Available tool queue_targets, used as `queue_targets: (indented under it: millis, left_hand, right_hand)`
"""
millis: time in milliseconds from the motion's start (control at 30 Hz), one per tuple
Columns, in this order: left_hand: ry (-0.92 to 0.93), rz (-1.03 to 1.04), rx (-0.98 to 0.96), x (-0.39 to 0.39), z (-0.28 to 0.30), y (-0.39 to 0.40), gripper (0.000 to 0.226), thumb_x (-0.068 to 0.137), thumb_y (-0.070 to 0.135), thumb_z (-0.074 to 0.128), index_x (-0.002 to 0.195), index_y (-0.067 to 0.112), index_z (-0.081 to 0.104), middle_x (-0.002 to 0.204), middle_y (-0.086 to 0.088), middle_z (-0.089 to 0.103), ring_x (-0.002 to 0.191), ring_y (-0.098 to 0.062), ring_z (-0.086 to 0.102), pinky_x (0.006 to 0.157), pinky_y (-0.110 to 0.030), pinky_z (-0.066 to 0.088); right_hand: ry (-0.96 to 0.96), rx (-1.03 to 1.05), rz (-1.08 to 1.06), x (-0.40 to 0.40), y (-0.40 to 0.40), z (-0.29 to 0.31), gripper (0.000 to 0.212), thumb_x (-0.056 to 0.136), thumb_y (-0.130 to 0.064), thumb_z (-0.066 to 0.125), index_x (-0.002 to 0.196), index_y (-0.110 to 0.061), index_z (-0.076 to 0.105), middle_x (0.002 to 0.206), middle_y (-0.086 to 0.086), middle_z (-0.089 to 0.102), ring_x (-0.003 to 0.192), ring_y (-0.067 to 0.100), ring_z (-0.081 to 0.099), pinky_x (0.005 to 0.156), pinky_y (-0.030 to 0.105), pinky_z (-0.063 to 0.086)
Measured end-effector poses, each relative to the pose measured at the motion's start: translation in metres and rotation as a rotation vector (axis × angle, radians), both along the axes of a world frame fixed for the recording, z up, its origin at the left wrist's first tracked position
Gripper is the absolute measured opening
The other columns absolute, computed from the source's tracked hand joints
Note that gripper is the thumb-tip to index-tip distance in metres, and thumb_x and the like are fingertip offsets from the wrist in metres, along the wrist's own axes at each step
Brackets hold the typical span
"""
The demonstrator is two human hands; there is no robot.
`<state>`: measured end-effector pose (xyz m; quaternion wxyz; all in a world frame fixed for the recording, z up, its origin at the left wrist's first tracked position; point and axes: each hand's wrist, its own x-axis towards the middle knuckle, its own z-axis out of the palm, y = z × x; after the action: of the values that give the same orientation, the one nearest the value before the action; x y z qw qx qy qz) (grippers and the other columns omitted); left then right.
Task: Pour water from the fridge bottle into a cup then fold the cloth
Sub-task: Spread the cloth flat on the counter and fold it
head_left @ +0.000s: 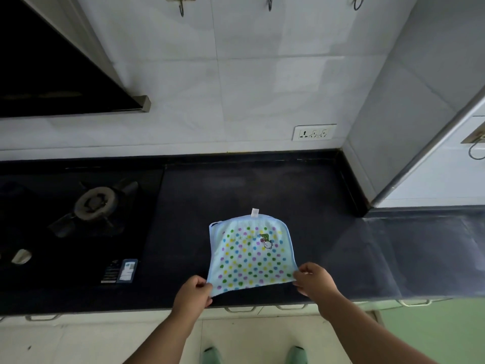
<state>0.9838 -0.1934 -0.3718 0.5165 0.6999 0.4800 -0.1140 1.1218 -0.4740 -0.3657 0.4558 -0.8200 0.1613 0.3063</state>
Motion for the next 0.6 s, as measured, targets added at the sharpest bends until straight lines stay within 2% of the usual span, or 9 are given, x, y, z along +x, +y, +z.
queue_targets:
  millis: [67, 133, 200, 267, 333, 467, 600]
  left_hand:
    - [0.006, -0.009, 0.029, -0.002, 0.002, -0.001, 0.012, 0.093, 0.019, 0.066, 0.087, 0.009, 0.061, 0.088, -0.007, 0.074, 0.080, -0.019, 0.077, 0.063, -0.031, 0.054]
    - [0.016, -0.006, 0.061, -0.004, 0.003, 0.000, 0.017, 0.087, 0.021, 0.069, 0.083, 0.009, 0.058, 0.084, -0.011, 0.075, 0.078, -0.023, 0.075, 0.059, -0.030, 0.046]
    - [0.024, 0.000, 0.078, -0.006, 0.004, 0.001, 0.019, 0.085, 0.022, 0.070, 0.087, 0.007, 0.060, 0.085, -0.010, 0.076, 0.077, -0.024, 0.073, 0.060, -0.032, 0.047]
    - [-0.008, 0.022, 0.069, -0.009, 0.008, -0.001, 0.017, 0.087, 0.018, 0.071, 0.094, 0.009, 0.058, 0.088, -0.006, 0.072, 0.081, -0.024, 0.076, 0.062, -0.033, 0.050]
    - [-0.092, 0.026, 0.045, -0.011, 0.014, -0.003, 0.017, 0.088, 0.012, 0.070, 0.099, 0.016, 0.057, 0.091, -0.006, 0.068, 0.082, -0.024, 0.076, 0.065, -0.038, 0.056]
    - [-0.274, -0.018, 0.056, -0.005, 0.026, 0.005, 0.032, 0.092, 0.007, 0.065, 0.106, 0.036, 0.070, 0.099, -0.006, 0.067, 0.082, -0.022, 0.070, 0.078, -0.044, 0.061]
    - [-0.374, -0.009, 0.144, 0.019, 0.032, 0.023, 0.039, 0.087, 0.007, 0.067, 0.098, 0.042, 0.079, 0.118, 0.007, 0.059, 0.104, -0.017, 0.067, 0.092, -0.042, 0.060]
  right_hand:
    - [0.028, -0.008, 0.016, -0.002, -0.002, -0.004, 0.006, 0.093, -0.008, 0.069, 0.093, -0.003, 0.071, 0.088, 0.013, 0.079, 0.082, 0.026, 0.077, 0.080, 0.041, 0.066]
    - [0.045, -0.027, 0.008, -0.001, -0.004, -0.003, 0.007, 0.092, -0.007, 0.070, 0.092, -0.001, 0.071, 0.080, 0.010, 0.080, 0.081, 0.028, 0.078, 0.076, 0.038, 0.066]
    - [0.098, -0.010, -0.023, 0.001, -0.004, 0.000, 0.009, 0.092, -0.006, 0.071, 0.095, 0.002, 0.069, 0.076, 0.013, 0.080, 0.079, 0.029, 0.080, 0.072, 0.035, 0.066]
    - [0.118, -0.013, -0.021, 0.000, -0.003, 0.003, 0.011, 0.093, -0.006, 0.072, 0.097, 0.002, 0.065, 0.078, 0.017, 0.080, 0.068, 0.024, 0.077, 0.064, 0.032, 0.064]
    - [0.075, -0.017, -0.047, -0.002, -0.002, 0.004, 0.011, 0.094, -0.007, 0.069, 0.097, -0.002, 0.060, 0.079, 0.016, 0.076, 0.062, 0.022, 0.072, 0.061, 0.032, 0.062]
    - [-0.074, -0.002, -0.007, 0.004, 0.009, 0.010, 0.010, 0.094, -0.008, 0.061, 0.100, -0.011, 0.053, 0.078, 0.009, 0.064, 0.060, 0.020, 0.059, 0.056, 0.034, 0.050]
    - [-0.188, 0.031, 0.103, 0.042, 0.032, 0.037, 0.009, 0.094, -0.010, 0.061, 0.092, -0.018, 0.066, 0.075, 0.004, 0.067, 0.056, 0.017, 0.058, 0.051, 0.029, 0.045]
